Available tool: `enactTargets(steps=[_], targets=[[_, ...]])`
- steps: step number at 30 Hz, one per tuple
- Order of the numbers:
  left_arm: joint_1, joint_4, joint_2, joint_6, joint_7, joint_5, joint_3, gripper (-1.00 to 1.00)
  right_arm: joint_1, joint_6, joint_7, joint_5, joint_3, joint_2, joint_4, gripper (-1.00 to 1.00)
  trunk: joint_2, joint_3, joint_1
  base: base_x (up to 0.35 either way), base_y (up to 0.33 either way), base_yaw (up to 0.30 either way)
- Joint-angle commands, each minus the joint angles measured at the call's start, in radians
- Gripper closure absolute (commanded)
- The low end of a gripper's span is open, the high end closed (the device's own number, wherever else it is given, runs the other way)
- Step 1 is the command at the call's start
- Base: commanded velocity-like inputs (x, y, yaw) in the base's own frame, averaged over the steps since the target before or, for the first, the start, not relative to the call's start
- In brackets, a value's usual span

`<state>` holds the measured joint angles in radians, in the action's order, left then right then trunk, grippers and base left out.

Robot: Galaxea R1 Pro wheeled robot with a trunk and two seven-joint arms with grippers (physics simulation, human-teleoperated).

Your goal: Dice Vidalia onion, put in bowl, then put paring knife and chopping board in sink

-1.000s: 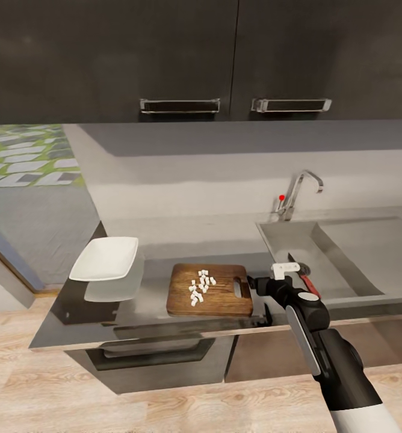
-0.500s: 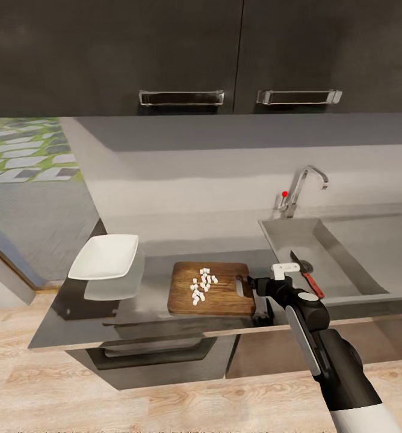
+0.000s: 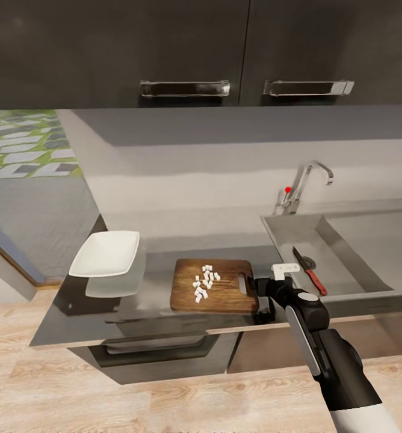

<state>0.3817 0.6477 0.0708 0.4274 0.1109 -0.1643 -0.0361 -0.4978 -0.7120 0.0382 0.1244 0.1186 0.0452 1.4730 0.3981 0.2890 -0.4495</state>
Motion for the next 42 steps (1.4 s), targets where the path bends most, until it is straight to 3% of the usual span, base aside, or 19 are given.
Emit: enactTargets(steps=[1, 42], targets=[[0.0, 0.001, 0.0, -0.001, 0.01, -0.011, -0.002, -1.0, -0.001, -0.004, 0.004, 0.007, 0.001, 0.001, 0.001, -1.0, 0.002, 0.003, -0.001, 0.0, 0.003, 0.0], [0.0, 0.001, 0.0, 0.0, 0.01, -0.011, -0.002, -1.0, -0.001, -0.005, 0.005, 0.007, 0.002, 0.001, 0.0, -1.0, 0.002, 0.069, -0.001, 0.0, 0.006, 0.0]])
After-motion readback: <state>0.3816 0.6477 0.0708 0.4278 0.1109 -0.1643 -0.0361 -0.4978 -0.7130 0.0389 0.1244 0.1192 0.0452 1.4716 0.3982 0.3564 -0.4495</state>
